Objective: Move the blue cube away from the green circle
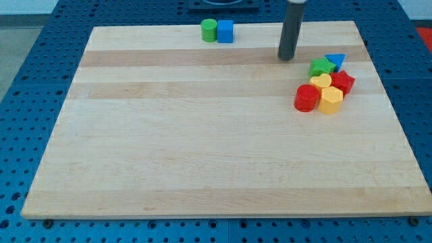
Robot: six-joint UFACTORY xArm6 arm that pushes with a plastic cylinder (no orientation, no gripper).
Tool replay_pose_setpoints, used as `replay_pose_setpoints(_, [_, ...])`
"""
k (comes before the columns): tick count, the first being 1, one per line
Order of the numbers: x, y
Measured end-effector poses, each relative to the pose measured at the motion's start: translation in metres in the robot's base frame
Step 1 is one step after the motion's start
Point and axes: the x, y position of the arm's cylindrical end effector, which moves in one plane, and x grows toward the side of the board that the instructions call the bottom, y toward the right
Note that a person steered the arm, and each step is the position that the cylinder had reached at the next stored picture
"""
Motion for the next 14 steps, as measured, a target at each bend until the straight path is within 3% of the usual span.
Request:
replay_pose_setpoints(1, [-0.059,0.018])
replay_pose_setpoints(2, [-0.081,0.011])
replay_pose_setpoints(5, [-0.079,-0.132])
replay_pose_setpoints(8, [0.041,-0.156])
replay_pose_setpoints(9, [0.056,-0.156])
replay_pose_setpoints(12, [0.012,-0.145])
replay_pose_setpoints(14, [0.078,-0.092])
